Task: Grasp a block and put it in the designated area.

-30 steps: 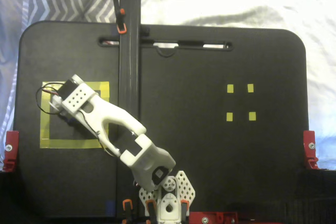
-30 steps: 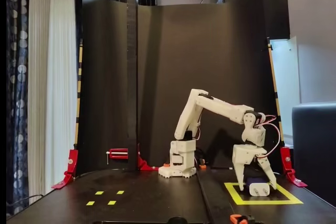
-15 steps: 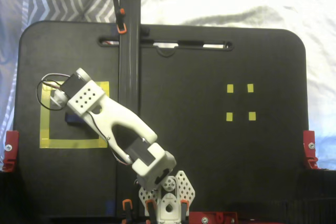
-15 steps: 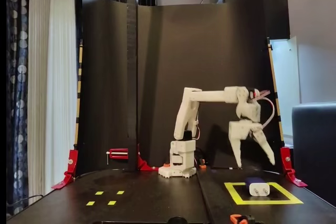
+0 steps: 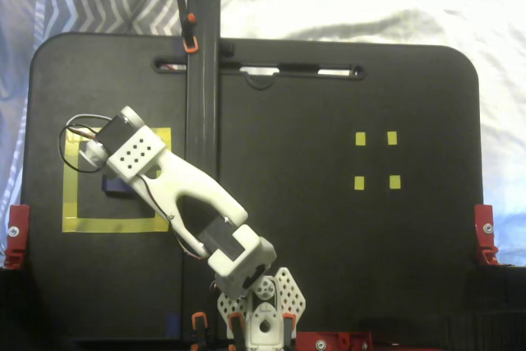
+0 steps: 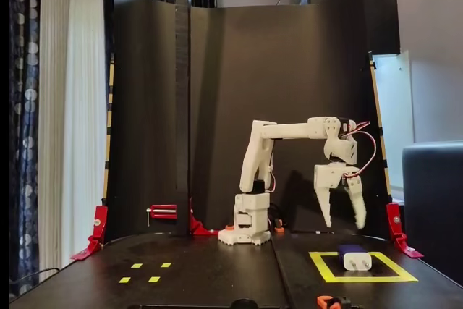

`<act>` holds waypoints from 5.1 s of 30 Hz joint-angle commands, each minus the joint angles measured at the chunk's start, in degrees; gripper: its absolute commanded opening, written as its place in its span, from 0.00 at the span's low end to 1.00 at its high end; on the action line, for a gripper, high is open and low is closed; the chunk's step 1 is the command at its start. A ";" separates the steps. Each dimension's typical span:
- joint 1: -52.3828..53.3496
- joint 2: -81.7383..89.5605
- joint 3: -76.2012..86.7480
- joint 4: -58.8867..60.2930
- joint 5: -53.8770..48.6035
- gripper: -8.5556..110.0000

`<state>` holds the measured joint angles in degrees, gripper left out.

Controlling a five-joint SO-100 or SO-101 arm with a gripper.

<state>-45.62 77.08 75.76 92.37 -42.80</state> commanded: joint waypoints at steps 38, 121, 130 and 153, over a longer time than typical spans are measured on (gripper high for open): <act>45.97 15.73 -0.79 -22.06 -3.69 0.07; 42.54 111.71 104.24 -54.49 36.83 0.07; 41.57 112.50 104.33 -48.96 36.39 0.07; 42.71 112.50 104.33 -48.78 36.74 0.07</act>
<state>-3.34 189.14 179.65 43.59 -5.98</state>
